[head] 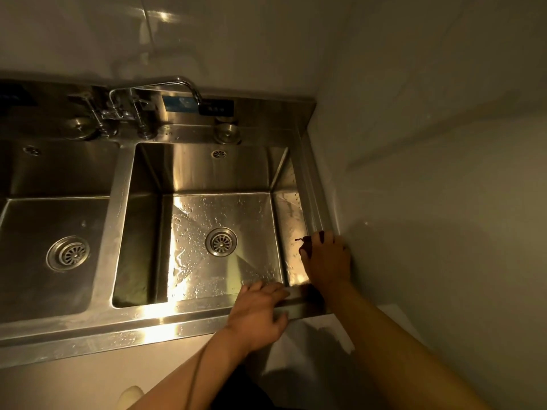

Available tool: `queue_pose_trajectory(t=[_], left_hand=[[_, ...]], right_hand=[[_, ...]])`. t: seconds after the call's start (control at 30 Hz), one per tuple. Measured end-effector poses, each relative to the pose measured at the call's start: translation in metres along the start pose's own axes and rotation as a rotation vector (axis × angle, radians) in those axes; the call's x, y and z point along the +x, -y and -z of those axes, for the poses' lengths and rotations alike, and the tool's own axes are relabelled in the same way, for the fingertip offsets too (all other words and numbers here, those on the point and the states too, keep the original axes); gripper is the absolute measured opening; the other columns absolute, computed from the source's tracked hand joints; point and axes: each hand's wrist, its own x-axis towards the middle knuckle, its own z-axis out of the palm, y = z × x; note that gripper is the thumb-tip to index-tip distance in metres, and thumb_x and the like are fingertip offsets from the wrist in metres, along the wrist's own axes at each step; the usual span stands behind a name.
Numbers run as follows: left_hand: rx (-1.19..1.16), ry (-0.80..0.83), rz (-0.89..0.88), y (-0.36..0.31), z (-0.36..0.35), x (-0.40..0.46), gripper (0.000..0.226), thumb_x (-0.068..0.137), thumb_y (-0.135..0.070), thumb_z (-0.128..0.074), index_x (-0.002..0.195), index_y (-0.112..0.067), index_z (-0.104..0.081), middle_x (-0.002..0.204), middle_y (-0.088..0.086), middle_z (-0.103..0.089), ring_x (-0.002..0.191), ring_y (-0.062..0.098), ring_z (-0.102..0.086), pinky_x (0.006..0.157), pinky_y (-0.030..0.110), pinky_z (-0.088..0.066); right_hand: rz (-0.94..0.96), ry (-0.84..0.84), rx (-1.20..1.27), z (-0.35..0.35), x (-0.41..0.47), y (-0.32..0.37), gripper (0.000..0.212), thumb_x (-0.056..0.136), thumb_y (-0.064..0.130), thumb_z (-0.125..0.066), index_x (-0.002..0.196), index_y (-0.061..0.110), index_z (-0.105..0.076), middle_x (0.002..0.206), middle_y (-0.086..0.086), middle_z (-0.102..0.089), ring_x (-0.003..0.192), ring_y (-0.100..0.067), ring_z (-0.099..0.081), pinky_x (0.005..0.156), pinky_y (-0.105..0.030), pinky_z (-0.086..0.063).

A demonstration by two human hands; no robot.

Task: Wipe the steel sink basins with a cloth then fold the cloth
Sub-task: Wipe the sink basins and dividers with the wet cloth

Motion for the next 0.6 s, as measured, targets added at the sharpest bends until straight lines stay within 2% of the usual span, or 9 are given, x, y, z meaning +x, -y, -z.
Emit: queue_pose_trajectory(t=[0.13,0.23,0.37,0.5,0.6], left_hand=[[-0.065,-0.037,0.033,0.004,0.011,0.022,0.049,0.084,-0.056,-0.039,0.113,-0.032,-0.07,0.114,-0.014,-0.072,0.106,0.014,-0.061,0.089,0.027,-0.044],[-0.101,-0.061,0.022,0.007,0.013,0.032,0.034,0.086,-0.05,-0.043,0.094,-0.029,-0.069,0.093,-0.012,-0.071,0.092,0.013,-0.063,0.08,0.027,-0.047],[-0.164,-0.05,0.027,0.013,0.017,0.041,0.029,0.085,-0.048,-0.047,0.09,-0.03,-0.068,0.086,-0.009,-0.069,0.082,0.012,-0.062,0.07,0.024,-0.035],[-0.198,0.021,0.022,0.019,0.024,0.048,0.036,0.086,-0.049,-0.044,0.09,-0.024,-0.07,0.084,-0.003,-0.072,0.077,0.016,-0.064,0.067,0.027,-0.04],[-0.212,0.062,0.019,0.022,0.029,0.05,0.036,0.089,-0.046,-0.044,0.089,-0.022,-0.07,0.085,-0.001,-0.072,0.078,0.018,-0.064,0.066,0.028,-0.038]], right_hand=[[0.094,-0.005,-0.007,0.001,0.029,0.0,0.041,0.101,0.053,-0.042,0.115,0.021,-0.064,0.111,-0.005,-0.065,0.098,-0.023,-0.061,0.074,-0.035,-0.054],[0.109,-0.046,0.007,0.001,0.045,0.003,0.034,0.098,0.05,-0.049,0.105,0.022,-0.066,0.1,-0.002,-0.068,0.091,-0.022,-0.061,0.064,-0.031,-0.048],[0.095,-0.073,0.107,-0.001,0.074,0.007,0.028,0.093,0.048,-0.058,0.096,0.022,-0.067,0.091,-0.001,-0.069,0.085,-0.02,-0.063,0.06,-0.029,-0.044],[0.073,-0.041,0.202,0.003,0.117,0.012,0.027,0.093,0.051,-0.062,0.091,0.024,-0.066,0.084,0.003,-0.066,0.078,-0.017,-0.064,0.064,-0.029,-0.05],[0.08,-0.03,0.231,0.009,0.147,0.019,0.027,0.093,0.049,-0.062,0.083,0.024,-0.062,0.074,0.005,-0.059,0.071,-0.017,-0.062,0.064,-0.032,-0.052]])
